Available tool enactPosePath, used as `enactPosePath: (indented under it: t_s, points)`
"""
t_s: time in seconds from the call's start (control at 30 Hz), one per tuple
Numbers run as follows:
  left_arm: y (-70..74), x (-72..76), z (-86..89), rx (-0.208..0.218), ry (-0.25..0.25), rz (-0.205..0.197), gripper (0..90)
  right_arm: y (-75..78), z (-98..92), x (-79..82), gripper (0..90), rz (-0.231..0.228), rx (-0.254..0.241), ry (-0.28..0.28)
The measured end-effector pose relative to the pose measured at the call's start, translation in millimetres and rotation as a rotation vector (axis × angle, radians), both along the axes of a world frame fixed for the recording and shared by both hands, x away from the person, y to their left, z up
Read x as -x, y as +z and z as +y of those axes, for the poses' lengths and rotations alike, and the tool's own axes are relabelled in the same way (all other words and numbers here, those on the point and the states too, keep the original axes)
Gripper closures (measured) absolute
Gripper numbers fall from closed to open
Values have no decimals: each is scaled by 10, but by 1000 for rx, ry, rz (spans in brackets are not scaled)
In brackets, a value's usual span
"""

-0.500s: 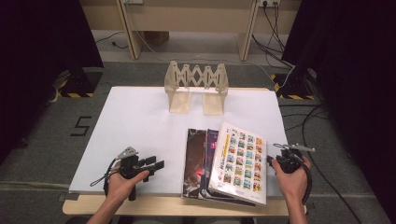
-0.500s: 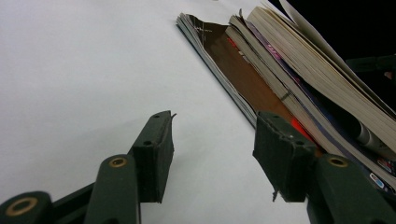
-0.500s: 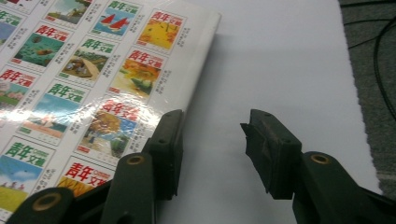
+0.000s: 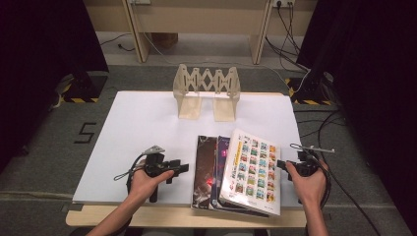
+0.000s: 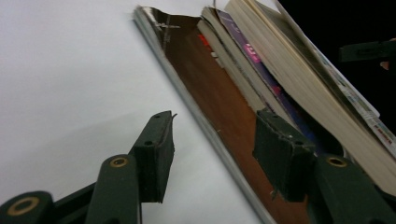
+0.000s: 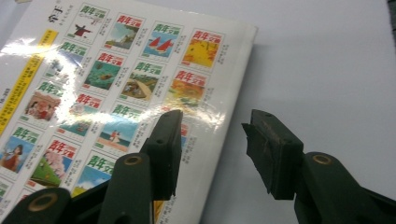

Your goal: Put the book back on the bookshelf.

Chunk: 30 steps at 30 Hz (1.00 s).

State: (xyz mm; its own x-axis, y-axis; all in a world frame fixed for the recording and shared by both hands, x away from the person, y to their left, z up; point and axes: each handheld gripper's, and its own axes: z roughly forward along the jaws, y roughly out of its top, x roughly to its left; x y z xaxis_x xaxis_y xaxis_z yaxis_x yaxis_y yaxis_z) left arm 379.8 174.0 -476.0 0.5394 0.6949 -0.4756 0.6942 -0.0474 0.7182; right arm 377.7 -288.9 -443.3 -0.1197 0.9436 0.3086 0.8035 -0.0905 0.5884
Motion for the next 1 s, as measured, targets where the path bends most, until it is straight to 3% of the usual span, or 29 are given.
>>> enactPosePath:
  t_s: [0.23, 0.33, 0.5, 0.6, 0.77, 1.0]
  points:
    - [97, -112, -276, 1, -70, 15, 477, -26, 106, -29, 525, 74, -55, 3]
    - [124, -145, -364, 20, -85, 13, 439, -38, 138, -33, 518, 84, -56, 8]
    - [149, -151, -435, 13, -93, -3, 423, -39, 164, -33, 501, 84, -44, 5]
    - [181, -160, -534, 11, -114, -18, 427, -51, 124, -39, 499, 107, -28, -15]
    - [199, -208, -686, 20, -144, 2, 438, -116, 81, -33, 490, 123, -89, -20]
    - [242, -283, -945, 29, -168, 17, 440, -130, 92, -44, 474, 144, -120, -29]
